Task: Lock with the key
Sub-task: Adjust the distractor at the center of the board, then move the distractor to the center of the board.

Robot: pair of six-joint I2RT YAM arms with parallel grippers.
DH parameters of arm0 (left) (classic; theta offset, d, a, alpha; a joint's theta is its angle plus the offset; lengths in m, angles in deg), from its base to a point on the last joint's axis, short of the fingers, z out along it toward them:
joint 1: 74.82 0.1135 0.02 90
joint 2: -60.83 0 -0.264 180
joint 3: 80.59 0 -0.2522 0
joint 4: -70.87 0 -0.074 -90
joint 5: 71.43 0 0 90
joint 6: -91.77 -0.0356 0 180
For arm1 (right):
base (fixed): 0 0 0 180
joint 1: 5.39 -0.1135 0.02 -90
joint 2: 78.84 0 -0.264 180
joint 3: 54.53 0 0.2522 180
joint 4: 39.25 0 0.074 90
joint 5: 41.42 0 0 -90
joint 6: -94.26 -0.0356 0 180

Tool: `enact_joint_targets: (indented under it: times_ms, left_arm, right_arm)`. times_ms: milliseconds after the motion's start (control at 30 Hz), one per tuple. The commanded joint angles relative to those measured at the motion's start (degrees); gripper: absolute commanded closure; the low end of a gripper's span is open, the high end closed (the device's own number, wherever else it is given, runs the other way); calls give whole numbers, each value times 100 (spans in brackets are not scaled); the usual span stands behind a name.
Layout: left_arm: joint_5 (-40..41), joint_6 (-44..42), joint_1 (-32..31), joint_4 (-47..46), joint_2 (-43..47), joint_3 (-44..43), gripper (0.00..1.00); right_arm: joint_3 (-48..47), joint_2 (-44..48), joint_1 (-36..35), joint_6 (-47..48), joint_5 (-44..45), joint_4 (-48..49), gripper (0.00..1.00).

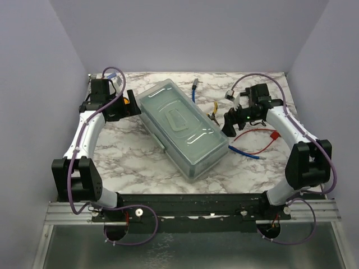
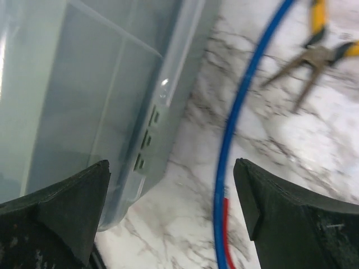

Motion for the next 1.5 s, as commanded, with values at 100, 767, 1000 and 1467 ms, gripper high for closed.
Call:
enact_joint_targets:
  times_ms: [100, 767, 1000, 1467]
  left_arm:
    - [238, -176, 7, -765, -809, -1180, 1]
    - [-1162, -3602, -1422, 2654, -329, -3104, 1]
    - [61, -4557, -3888, 3011, -163, -2697, 1]
    - [2682, -5151, -5754, 2487, -1225, -1161, 1]
  right_arm:
    - [163, 100, -1092, -825, -854, 670, 0]
    - [-1681, -1307, -1799, -2879, -158, 2204, 0]
    - [-768, -442, -612, -2741, -345, 1839, 0]
    - [-133, 401, 558, -2452, -358, 1042, 0]
